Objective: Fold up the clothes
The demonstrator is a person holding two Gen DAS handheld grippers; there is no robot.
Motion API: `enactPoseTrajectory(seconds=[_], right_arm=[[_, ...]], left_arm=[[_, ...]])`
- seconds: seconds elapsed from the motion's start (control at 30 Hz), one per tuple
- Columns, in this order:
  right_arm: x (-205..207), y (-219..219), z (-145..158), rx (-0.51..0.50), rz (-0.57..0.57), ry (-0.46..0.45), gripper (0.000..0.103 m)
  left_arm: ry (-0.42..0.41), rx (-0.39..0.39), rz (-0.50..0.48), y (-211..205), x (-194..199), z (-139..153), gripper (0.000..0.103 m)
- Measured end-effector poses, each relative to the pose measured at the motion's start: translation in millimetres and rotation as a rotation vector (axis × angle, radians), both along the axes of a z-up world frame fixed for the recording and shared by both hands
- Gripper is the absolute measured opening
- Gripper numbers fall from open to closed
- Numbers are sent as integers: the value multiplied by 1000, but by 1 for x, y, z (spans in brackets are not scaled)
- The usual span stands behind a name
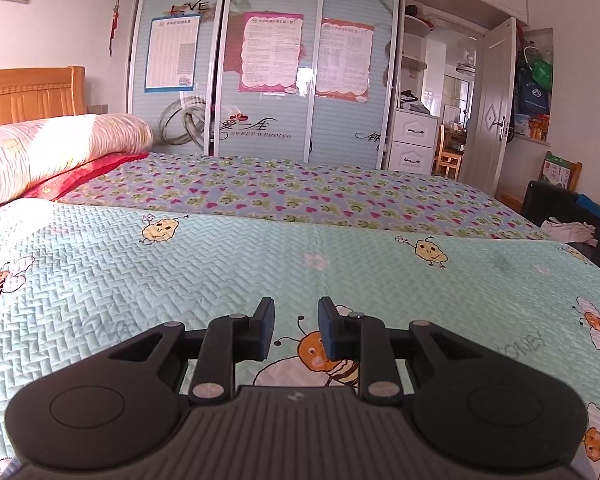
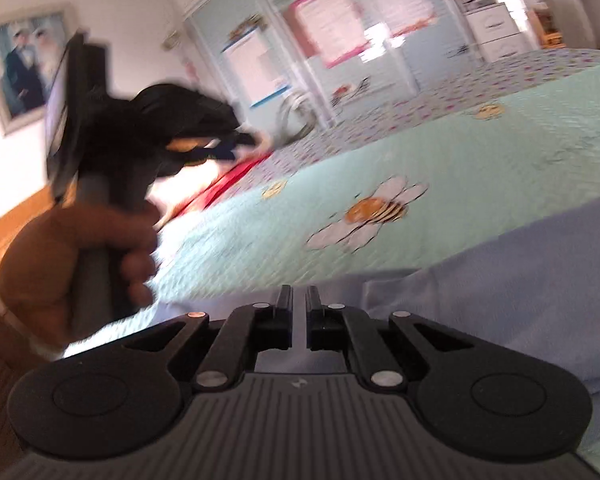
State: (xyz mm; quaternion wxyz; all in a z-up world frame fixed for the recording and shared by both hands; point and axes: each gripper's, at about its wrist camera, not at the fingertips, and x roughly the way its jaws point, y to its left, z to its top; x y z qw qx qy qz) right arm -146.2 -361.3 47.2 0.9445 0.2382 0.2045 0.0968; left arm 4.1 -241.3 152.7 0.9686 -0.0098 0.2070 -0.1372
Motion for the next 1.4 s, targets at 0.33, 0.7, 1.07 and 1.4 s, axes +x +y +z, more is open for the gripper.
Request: enactPoseTrajectory(seconds=[0.33,0.7,1.07,1.4], right_arm=[[16,5,-25,-3,5,134,7],[34,32,-37,-57,140,152,32],[17,39,-40,-75,135,125,32],[17,37,-41,-36,136,124,33]], left_arm=[[33,-19,12,18,0,-7,26],[210,-250,172,149,-54,-55,28],[325,-565,462,281,-111,-102,44],[372,-670,392,278,-107,-118,62]])
